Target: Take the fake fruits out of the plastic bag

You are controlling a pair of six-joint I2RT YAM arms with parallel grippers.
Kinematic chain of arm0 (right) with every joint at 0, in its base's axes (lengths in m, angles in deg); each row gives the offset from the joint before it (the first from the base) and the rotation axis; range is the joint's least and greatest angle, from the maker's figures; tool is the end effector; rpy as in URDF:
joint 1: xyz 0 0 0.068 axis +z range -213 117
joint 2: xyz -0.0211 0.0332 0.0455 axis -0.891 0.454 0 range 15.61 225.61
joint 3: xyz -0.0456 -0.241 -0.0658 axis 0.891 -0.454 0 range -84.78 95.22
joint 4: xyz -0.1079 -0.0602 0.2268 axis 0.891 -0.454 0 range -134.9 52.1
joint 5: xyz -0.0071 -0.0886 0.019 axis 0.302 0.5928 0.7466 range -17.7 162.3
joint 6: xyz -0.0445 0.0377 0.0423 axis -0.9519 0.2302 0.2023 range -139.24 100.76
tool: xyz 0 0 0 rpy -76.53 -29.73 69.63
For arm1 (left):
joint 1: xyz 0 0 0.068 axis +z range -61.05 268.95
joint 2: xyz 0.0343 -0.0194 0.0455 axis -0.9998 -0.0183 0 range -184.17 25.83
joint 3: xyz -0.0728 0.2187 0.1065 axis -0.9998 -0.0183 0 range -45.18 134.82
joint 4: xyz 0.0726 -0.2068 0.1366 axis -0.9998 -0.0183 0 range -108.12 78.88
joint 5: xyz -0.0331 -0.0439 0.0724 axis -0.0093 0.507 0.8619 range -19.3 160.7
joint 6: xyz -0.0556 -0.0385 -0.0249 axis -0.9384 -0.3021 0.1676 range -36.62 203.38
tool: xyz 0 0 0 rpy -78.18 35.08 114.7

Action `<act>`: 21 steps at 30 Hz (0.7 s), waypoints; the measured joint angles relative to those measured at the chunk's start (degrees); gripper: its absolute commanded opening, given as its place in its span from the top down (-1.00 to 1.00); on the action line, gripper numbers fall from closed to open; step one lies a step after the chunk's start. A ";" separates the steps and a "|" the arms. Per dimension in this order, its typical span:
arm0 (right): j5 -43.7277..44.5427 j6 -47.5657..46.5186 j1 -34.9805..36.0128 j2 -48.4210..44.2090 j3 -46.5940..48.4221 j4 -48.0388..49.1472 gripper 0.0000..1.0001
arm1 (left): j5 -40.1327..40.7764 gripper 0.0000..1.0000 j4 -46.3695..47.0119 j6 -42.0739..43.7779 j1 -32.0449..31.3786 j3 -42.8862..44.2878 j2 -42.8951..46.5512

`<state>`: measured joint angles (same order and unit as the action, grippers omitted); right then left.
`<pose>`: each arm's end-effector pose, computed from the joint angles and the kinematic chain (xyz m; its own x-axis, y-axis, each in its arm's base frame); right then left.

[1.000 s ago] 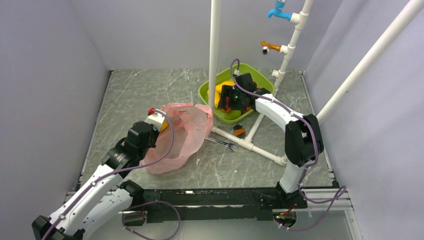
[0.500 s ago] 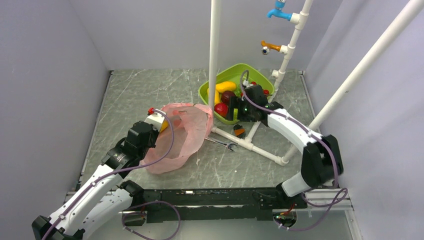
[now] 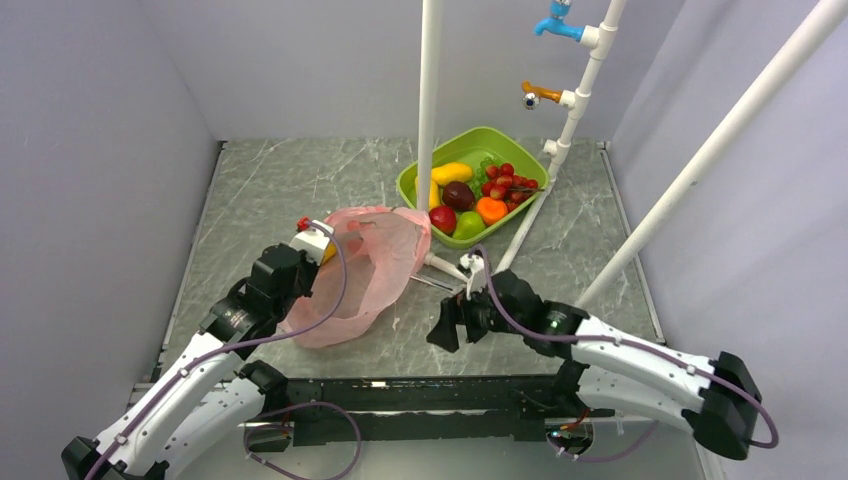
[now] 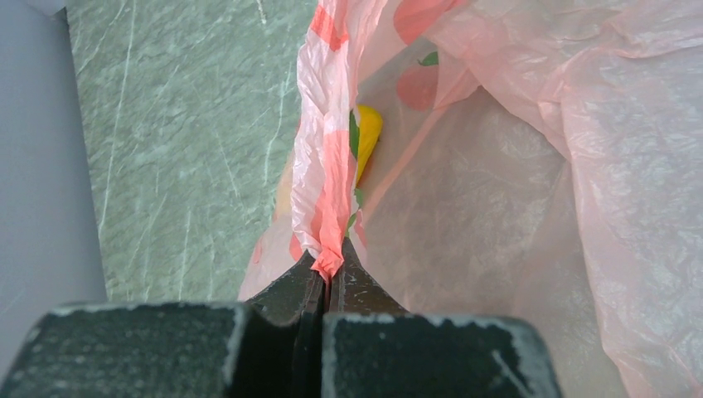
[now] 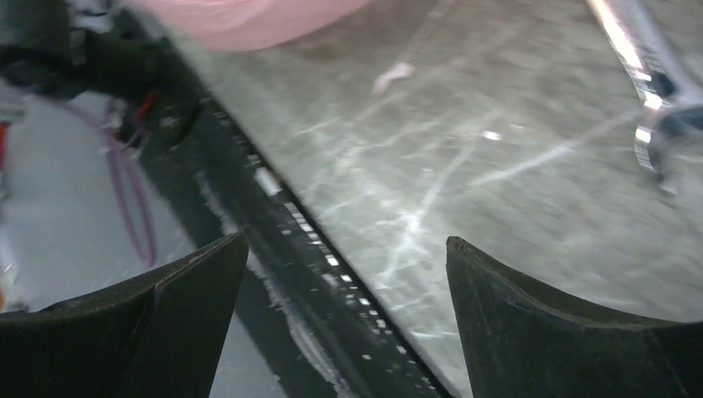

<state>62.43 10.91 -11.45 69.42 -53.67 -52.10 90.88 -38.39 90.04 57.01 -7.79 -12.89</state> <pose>0.1337 0.1847 0.1933 -0.7533 -0.1526 -0.6398 -0.5532 0.6731 0.4908 0.1691 -0.0811 0.2585 -0.3757 0.3625 -0.8529 0.2851 0.9209 0.2658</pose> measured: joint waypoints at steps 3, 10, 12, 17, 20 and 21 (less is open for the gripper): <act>-0.70 0.85 5.88 -5.75 -3.15 5.22 -0.83 | -1.31 1.00 0.02 0.07 -0.02 0.00 0.02; 0.92 -0.96 16.22 -1.07 3.54 10.56 -0.74 | -10.23 1.00 -2.93 -3.65 -0.02 2.03 -1.81; 2.10 -1.81 17.27 1.62 7.34 10.86 -0.72 | -13.33 1.00 -5.51 -8.02 -0.02 4.94 -3.98; 5.77 -4.31 17.31 8.76 15.39 13.44 -0.55 | -17.84 1.00 -6.67 -24.41 -0.02 1.42 0.76; 7.15 -5.14 17.29 14.45 18.45 14.75 -0.39 | -19.56 1.00 -6.73 -34.38 -0.02 -6.78 9.81; 7.82 -5.33 17.27 17.00 19.34 15.28 -0.36 | -19.96 1.00 -7.23 -37.90 -0.02 -9.46 13.00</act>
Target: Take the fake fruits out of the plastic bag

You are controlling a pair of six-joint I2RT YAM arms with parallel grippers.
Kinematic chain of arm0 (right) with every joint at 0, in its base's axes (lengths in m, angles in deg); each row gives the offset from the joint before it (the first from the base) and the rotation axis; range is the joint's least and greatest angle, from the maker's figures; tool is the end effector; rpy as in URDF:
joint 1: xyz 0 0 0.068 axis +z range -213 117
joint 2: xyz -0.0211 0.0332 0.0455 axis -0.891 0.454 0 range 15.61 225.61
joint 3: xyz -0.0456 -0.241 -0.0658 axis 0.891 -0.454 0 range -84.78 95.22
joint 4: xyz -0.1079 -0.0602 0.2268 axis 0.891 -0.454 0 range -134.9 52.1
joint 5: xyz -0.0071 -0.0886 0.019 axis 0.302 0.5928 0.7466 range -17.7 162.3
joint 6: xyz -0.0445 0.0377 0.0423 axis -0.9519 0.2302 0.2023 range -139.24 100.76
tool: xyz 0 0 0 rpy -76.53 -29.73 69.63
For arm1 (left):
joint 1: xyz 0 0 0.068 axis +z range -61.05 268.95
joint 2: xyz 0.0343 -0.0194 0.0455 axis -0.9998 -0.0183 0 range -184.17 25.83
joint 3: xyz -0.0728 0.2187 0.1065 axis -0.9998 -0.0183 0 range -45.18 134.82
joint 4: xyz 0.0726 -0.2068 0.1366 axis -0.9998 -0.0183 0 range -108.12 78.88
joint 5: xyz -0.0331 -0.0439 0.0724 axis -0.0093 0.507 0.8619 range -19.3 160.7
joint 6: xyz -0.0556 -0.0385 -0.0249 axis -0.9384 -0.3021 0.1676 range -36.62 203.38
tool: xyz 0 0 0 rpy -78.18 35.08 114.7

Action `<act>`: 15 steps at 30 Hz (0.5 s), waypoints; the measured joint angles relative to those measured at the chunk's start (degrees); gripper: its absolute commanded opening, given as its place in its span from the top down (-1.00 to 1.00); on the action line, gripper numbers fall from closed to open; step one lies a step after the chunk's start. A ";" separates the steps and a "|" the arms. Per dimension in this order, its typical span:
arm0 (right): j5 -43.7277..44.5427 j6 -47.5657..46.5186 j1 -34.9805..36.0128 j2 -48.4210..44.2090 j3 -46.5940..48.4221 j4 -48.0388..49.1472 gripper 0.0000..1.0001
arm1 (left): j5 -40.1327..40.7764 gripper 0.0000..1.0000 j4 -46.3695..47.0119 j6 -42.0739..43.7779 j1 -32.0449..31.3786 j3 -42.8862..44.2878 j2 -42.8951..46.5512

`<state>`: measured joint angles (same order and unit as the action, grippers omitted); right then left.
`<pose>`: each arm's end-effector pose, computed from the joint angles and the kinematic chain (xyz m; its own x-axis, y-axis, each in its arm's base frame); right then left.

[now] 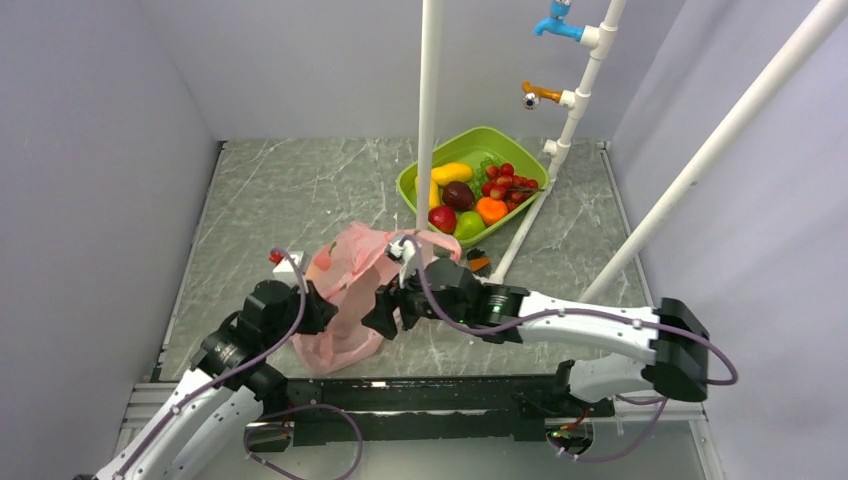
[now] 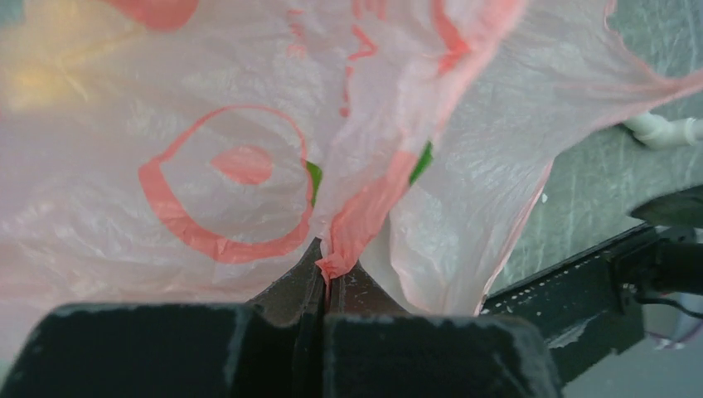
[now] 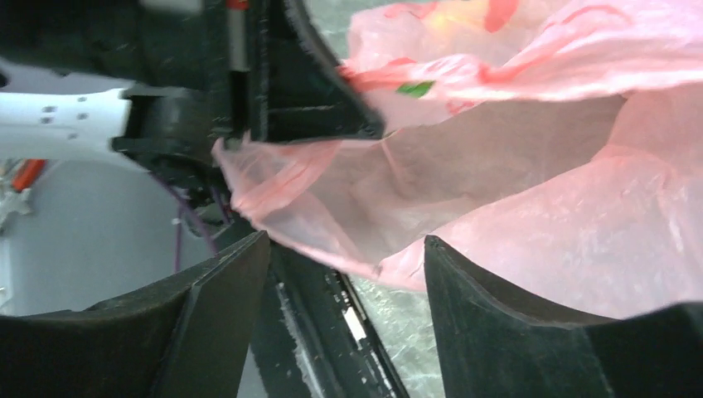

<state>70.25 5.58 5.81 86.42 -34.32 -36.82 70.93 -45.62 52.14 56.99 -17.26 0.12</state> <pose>0.1112 0.2927 0.2726 -0.5047 -0.1407 -0.8518 -0.8066 0.4285 0.4071 0.1290 -0.0802 0.2173 -0.6606 -0.1992 -0.7239 0.2151 0.8735 -0.4366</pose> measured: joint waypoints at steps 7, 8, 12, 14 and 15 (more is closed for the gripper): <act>3.65 -0.76 -0.90 14.14 0.42 3.63 -0.09 | -0.44 1.00 -0.90 -11.63 0.00 -7.78 10.14; 3.89 -0.74 -1.01 15.96 0.39 3.76 -0.11 | -0.44 1.00 -0.96 -12.50 0.00 -7.85 10.51; 4.02 -0.70 -1.36 18.58 -1.38 6.36 -0.26 | 0.20 1.00 -1.11 -13.51 -0.02 -6.62 10.78; 3.96 -0.63 -1.38 18.67 -2.08 8.22 -0.37 | 1.18 1.00 -1.31 -13.38 -0.11 -5.11 10.91; 3.91 -0.52 -1.40 18.84 -2.34 9.62 -0.38 | 1.55 1.00 -1.31 -13.11 -0.11 -4.35 11.04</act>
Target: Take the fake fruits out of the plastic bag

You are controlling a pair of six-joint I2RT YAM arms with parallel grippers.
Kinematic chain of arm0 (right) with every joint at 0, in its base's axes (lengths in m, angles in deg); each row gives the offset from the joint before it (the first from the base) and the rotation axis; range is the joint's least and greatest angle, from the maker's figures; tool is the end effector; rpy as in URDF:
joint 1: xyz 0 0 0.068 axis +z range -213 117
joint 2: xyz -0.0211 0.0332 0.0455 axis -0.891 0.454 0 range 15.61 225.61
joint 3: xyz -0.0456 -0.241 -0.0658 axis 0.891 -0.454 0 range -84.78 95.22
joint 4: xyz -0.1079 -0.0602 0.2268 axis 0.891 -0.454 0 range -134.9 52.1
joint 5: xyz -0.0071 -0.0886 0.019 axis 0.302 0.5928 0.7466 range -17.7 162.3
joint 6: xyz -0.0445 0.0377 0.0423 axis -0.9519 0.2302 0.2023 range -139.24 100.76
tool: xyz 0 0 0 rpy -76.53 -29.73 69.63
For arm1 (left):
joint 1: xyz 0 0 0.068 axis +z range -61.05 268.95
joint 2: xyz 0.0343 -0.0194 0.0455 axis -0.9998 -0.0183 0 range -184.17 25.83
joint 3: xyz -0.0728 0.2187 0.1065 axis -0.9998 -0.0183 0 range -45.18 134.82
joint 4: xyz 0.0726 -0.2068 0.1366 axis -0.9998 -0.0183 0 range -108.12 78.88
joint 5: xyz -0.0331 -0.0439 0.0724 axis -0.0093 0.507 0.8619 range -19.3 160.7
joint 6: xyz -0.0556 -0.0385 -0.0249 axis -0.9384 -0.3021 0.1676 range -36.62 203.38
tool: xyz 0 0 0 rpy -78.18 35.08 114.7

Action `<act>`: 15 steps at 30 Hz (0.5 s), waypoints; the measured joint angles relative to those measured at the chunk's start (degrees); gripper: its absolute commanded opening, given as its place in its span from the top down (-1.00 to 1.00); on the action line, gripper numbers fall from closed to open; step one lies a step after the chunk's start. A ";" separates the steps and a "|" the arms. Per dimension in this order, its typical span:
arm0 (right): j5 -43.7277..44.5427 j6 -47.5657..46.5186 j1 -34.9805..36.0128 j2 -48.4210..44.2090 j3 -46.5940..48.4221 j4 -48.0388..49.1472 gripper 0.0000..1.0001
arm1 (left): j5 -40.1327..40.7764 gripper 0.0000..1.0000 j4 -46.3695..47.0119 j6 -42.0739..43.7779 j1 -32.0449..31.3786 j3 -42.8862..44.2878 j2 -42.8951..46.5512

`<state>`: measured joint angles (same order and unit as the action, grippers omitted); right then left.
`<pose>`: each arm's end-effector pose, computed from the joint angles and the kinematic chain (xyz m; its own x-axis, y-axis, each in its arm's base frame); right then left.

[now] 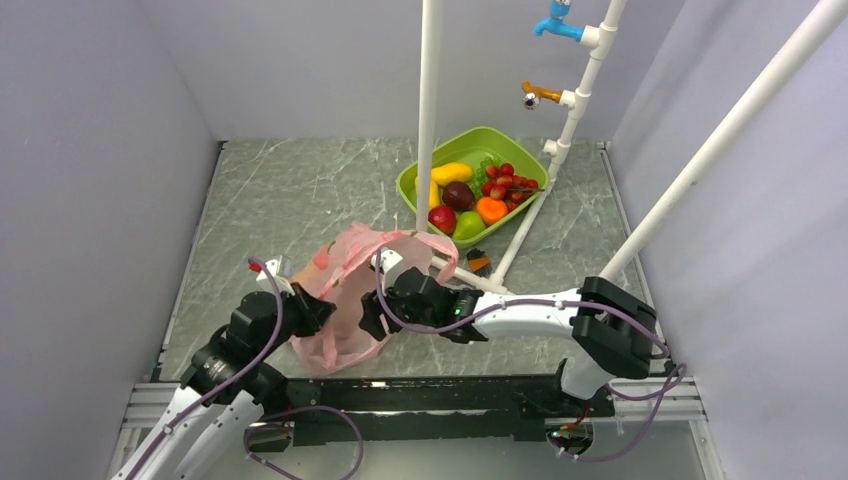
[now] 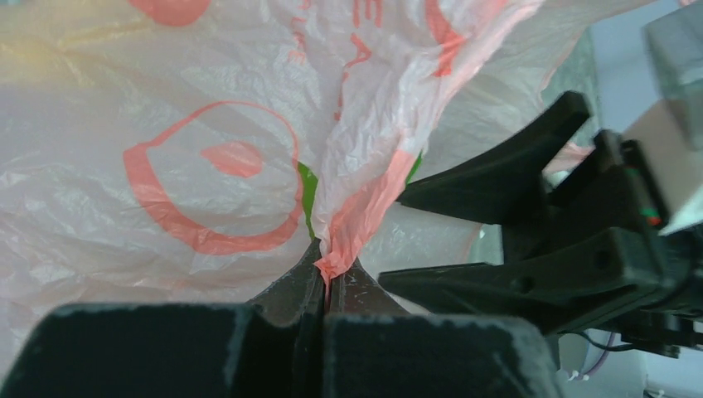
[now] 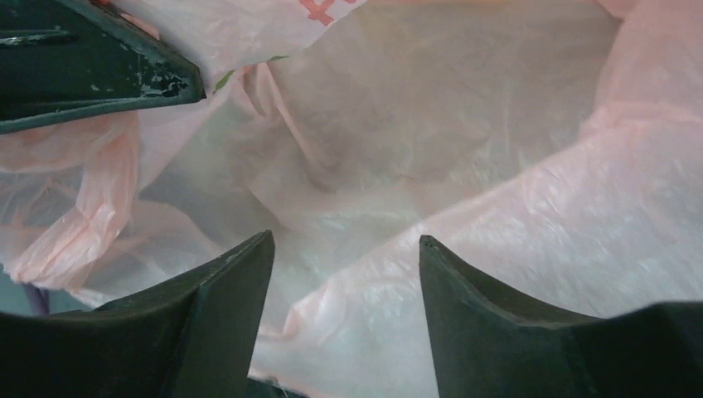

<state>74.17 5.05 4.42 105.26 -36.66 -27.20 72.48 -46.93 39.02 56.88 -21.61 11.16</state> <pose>0.1377 0.3259 0.1743 -0.5547 -0.2626 -0.7895 -0.7503 0.5681 0.3381 0.1130 -0.0686 0.2115 -0.6289 -0.4307 -0.6473 0.0945 0.7841 -0.6135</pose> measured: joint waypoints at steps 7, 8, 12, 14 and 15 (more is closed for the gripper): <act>-0.66 3.89 -2.29 7.37 2.58 8.61 -0.70 | 0.48 1.00 2.45 3.26 0.00 4.52 0.22; -0.61 4.44 -2.56 8.59 3.17 9.49 -0.73 | 0.24 1.00 2.84 3.65 0.00 5.01 0.04; -0.26 6.25 -3.52 13.97 6.75 13.00 -0.89 | -1.49 1.00 4.22 5.40 0.00 6.91 -2.16; -0.13 6.40 -3.61 15.91 7.96 15.23 -0.95 | -2.12 1.00 4.37 5.90 -0.02 6.95 -2.89; 0.00 6.40 -3.74 16.85 8.41 16.59 -0.96 | -2.27 1.00 4.28 5.99 -0.02 6.93 -2.97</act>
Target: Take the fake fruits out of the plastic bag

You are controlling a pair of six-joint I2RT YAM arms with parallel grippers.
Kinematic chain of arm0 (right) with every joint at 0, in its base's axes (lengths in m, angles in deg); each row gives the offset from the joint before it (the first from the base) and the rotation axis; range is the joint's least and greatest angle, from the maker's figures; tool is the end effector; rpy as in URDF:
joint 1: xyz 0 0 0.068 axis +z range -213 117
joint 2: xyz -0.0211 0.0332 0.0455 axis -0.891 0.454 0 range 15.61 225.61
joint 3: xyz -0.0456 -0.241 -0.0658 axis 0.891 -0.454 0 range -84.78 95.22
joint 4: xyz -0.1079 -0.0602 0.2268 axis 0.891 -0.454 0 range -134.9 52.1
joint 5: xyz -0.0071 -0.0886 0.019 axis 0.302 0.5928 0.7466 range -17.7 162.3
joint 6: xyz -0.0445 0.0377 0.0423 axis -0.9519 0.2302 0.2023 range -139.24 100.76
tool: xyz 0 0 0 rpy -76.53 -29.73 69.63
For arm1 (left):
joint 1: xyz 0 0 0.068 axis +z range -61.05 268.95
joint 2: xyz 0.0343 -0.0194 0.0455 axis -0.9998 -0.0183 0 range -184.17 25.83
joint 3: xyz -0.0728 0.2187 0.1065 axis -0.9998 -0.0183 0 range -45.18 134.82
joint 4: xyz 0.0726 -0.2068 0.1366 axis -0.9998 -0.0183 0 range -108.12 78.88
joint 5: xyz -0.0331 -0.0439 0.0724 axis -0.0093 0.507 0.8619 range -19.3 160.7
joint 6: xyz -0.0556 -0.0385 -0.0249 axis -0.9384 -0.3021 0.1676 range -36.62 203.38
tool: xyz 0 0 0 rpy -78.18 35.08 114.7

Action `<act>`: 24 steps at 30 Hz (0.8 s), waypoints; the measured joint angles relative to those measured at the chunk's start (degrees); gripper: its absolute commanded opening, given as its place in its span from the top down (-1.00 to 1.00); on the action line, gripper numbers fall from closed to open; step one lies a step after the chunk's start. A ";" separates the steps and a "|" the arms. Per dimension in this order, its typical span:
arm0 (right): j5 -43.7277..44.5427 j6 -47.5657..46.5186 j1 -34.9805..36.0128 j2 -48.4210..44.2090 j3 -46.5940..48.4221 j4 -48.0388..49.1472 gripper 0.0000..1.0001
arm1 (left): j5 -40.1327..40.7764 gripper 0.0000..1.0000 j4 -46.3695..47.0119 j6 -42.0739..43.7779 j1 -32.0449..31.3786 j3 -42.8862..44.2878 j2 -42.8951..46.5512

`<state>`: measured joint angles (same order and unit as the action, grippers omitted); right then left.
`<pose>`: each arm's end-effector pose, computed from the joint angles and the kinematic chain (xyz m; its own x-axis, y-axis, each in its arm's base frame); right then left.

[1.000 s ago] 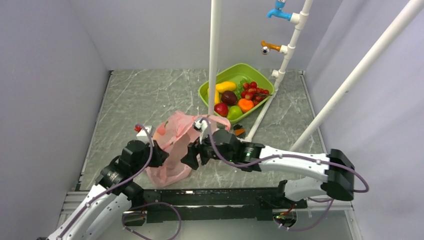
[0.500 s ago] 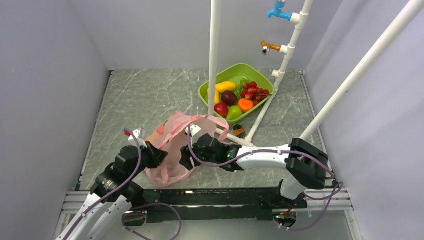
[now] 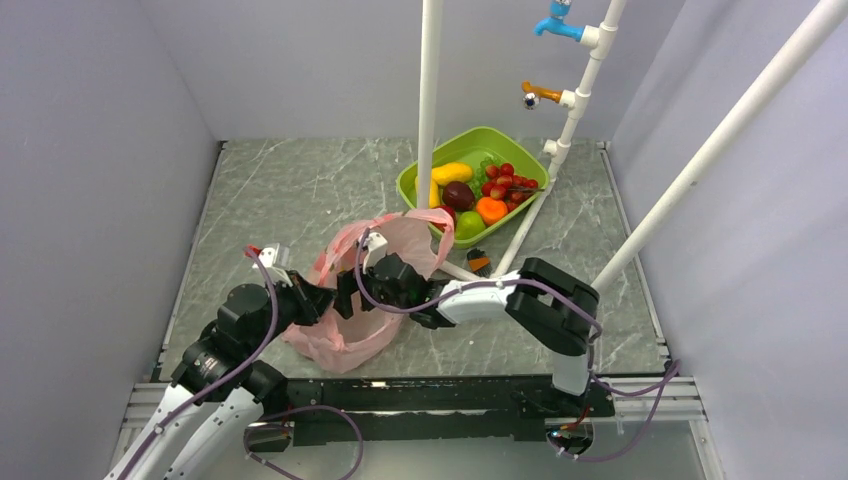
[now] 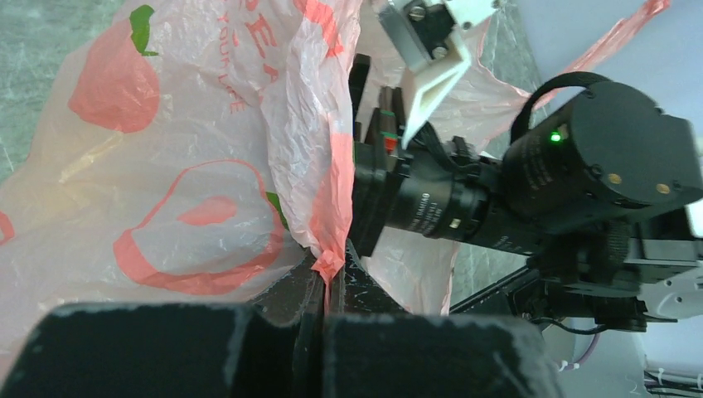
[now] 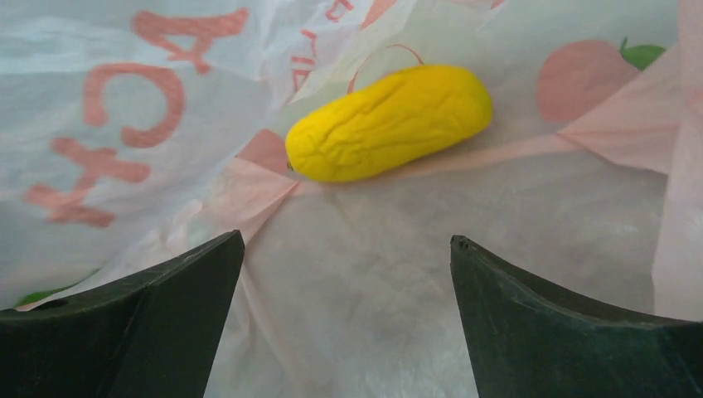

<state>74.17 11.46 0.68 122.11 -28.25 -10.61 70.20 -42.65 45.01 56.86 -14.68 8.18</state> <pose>0.1853 0.3702 0.1500 -0.5976 -0.0570 -0.7997 -0.6714 0.5807 0.4604 0.1149 -0.0726 0.2570 -0.5469 -0.3898 -0.7410 0.2536 0.7663 -0.5903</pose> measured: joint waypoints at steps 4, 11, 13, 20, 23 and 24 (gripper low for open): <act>-0.09 1.55 -0.79 4.07 1.49 4.74 -0.97 | -0.33 1.00 0.00 -0.02 -0.02 -0.04 0.72; 3.56 8.28 -2.43 12.33 7.58 6.34 -0.94 | -2.23 1.00 0.17 -0.22 -0.02 -1.05 0.76; 4.70 9.77 -2.45 14.34 9.90 6.21 -0.93 | -2.99 1.00 0.28 -0.24 -0.02 -1.33 0.39; 5.46 12.72 -2.14 19.98 17.66 4.20 -0.82 | -4.90 1.00 0.66 -0.24 -0.02 -1.66 -1.38; 6.43 14.01 -2.08 22.08 21.73 1.09 -0.68 | -4.87 1.00 0.63 -0.26 -0.02 -1.66 -2.54; 6.75 14.43 -2.08 22.82 23.26 0.04 -0.60 | -4.87 1.00 0.68 -0.31 -0.02 -1.66 -2.89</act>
<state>80.92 25.88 -1.40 144.93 -4.99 -10.57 65.33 -41.97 44.70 56.83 -16.34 5.30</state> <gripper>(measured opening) 0.887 0.023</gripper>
